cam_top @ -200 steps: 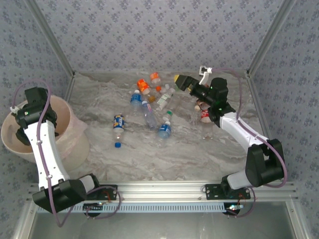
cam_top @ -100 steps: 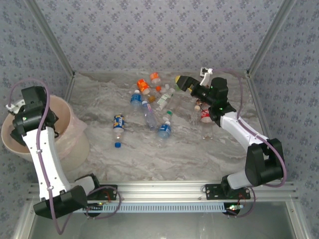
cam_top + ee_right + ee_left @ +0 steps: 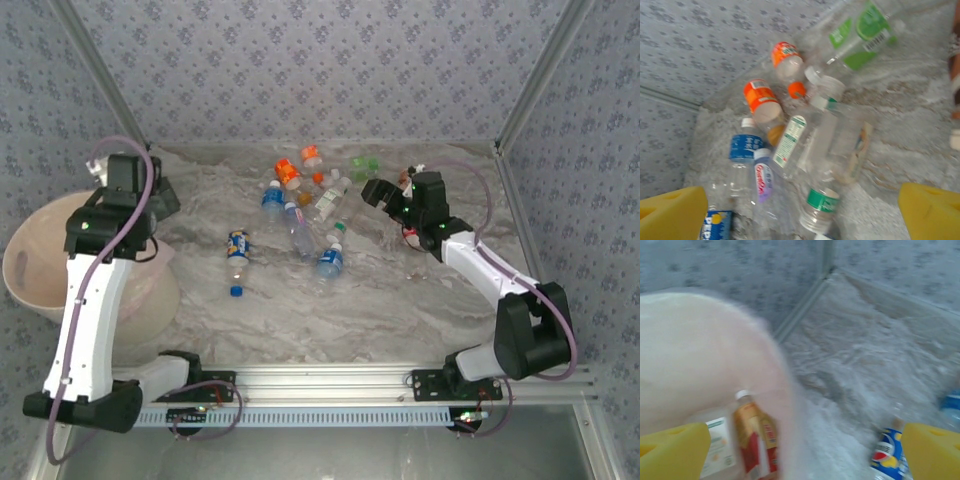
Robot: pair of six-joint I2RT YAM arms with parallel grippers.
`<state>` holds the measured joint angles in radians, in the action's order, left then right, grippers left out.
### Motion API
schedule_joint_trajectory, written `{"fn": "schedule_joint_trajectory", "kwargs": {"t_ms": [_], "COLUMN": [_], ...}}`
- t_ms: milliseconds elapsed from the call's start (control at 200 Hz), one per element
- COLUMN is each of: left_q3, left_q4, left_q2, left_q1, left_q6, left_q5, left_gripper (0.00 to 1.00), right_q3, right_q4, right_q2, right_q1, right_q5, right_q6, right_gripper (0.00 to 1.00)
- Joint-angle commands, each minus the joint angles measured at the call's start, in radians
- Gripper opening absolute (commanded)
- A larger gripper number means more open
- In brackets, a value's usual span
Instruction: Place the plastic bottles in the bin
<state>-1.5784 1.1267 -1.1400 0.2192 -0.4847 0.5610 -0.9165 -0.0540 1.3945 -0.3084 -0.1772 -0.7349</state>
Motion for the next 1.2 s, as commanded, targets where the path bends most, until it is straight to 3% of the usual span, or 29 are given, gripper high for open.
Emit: {"fn": "schedule_joint_trajectory", "kwargs": {"t_ms": [0, 145, 260, 515, 779, 934, 1194], "left_q3": [-0.036, -0.032, -0.029, 0.111, 0.246, 0.263, 0.222], "left_q4": [-0.099, -0.222, -0.273, -0.398, -0.59, -0.647, -0.642], "left_q2": [-0.051, -0.133, -0.215, -0.323, -0.462, -0.585, -0.73], "left_q1": [0.117, 0.285, 0.354, 0.368, 0.37, 0.386, 0.41], "left_q6": [-0.001, 0.027, 0.004, -0.182, -0.274, -0.281, -0.315], "left_q5": [-0.053, -0.206, -0.319, -0.446, -0.593, -0.595, -0.466], "left_gripper": [0.98, 0.98, 0.98, 0.98, 0.98, 0.98, 0.98], "right_q3": [0.018, 0.046, 0.058, 0.097, 0.112, 0.125, 0.136], "right_q4": [0.06, 0.042, 0.048, 0.054, 0.033, 0.039, 0.042], "right_q2": [-0.048, -0.076, -0.088, -0.132, -0.153, -0.164, -0.178], "right_q1": [-0.003, -0.002, -0.011, -0.015, -0.02, -0.023, -0.026], "right_q5": [0.059, 0.058, 0.07, 0.1, 0.107, 0.113, 0.126], "right_q6": [0.022, 0.022, 0.04, 0.051, 0.052, 0.052, 0.052], "right_gripper": [1.0, 1.0, 1.0, 1.0, 1.0, 1.0, 1.0]}}
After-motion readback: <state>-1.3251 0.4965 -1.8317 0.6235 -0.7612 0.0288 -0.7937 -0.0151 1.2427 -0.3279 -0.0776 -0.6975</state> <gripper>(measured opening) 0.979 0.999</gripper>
